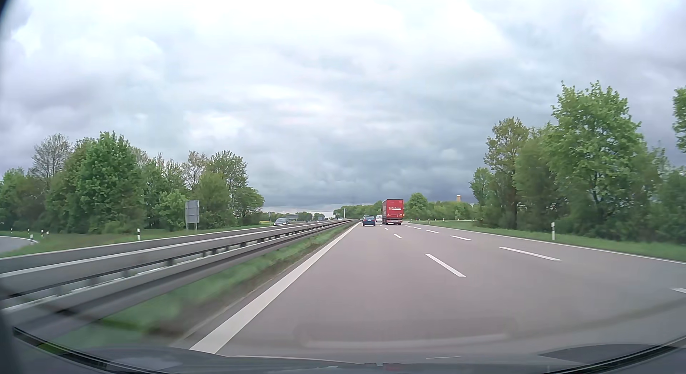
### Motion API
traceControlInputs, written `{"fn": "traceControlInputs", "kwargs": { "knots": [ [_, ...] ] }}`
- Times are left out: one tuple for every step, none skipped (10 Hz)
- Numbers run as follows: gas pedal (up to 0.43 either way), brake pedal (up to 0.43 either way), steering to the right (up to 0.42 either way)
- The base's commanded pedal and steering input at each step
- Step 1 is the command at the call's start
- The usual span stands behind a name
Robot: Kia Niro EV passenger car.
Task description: Follow the waypoints while adhering to traffic rules and regulations
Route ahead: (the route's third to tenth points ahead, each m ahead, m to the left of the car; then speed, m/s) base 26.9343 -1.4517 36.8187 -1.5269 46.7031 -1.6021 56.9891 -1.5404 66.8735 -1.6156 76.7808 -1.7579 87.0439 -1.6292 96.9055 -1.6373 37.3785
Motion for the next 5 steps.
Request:
{"fn": "traceControlInputs", "kwargs": {
  "knots": [
    [0.331,0.012,0.000],
    [0.331,0.012,0.000],
    [0.331,0.012,0.000],
    [0.331,0.012,0.000],
    [0.331,0.012,0.000]
  ]
}}
